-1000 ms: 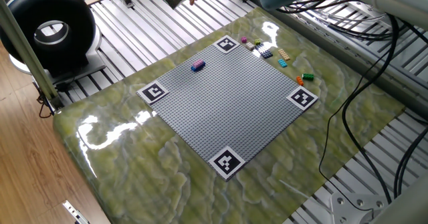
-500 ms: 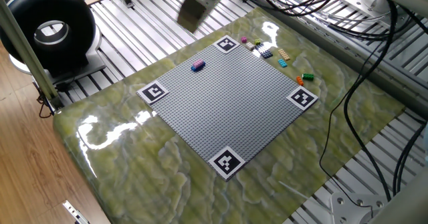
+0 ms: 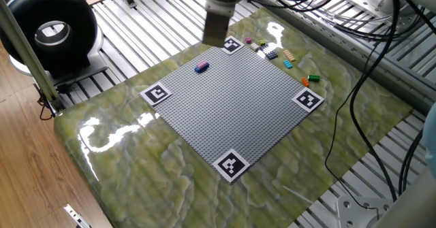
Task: Stack small Lego blocks one on top of the other
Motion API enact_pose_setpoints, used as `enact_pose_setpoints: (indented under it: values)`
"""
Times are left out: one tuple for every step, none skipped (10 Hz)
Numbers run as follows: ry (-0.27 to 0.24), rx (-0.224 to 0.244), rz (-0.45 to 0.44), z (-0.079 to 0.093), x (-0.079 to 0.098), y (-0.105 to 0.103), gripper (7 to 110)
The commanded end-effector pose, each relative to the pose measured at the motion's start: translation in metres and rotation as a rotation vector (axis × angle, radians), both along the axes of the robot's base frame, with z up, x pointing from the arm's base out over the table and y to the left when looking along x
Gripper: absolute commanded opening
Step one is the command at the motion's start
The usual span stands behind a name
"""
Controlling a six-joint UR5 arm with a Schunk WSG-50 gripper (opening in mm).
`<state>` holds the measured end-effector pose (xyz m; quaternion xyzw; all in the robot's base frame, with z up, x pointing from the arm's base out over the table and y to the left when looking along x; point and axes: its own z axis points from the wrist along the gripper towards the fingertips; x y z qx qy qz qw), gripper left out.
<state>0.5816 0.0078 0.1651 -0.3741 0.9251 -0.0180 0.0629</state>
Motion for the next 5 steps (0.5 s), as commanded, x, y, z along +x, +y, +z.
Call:
enact_pose_setpoints:
  values:
    - [0.116,0.022,0.073,-0.008,-0.03,0.012,7]
    - [0.14,0.03,0.11,-0.008,-0.036,0.016,7]
    - [0.189,0.05,0.119,-0.005,-0.049,0.022,7]
    - [0.279,0.127,0.098,0.002,-0.071,0.042,7]
    - [0.3,0.125,0.081,0.003,-0.076,0.041,7]
